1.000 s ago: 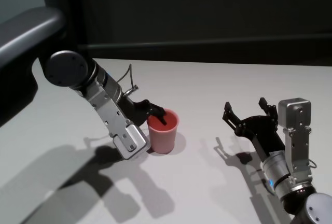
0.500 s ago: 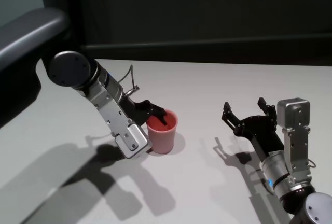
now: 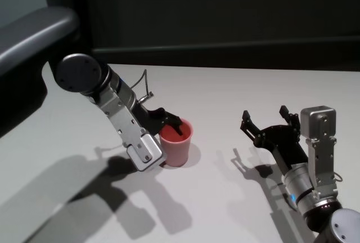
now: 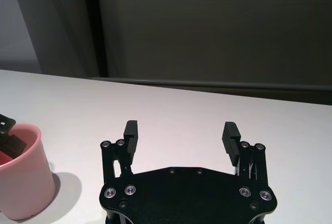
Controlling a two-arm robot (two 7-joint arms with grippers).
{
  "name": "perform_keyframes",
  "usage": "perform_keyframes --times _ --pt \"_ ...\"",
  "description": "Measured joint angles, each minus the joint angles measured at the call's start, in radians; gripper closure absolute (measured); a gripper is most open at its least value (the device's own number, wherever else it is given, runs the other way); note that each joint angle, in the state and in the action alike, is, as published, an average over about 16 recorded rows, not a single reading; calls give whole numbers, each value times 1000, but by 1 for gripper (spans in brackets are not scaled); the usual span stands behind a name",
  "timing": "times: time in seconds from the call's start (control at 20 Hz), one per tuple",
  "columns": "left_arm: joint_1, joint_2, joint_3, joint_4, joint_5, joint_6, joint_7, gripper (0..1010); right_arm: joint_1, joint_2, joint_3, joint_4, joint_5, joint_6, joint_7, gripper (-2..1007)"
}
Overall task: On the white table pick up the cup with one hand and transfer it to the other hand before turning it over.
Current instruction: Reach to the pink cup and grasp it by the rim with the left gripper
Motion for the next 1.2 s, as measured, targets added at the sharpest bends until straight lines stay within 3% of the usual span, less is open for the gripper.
perform_keyframes --times 0.8,1.2 --pt "-3 2 3 -4 -2 5 0 15 0 0 0 0 0 0 0 3" --pt "-2 2 2 -4 -2 5 0 107 0 0 0 0 0 0 0 3"
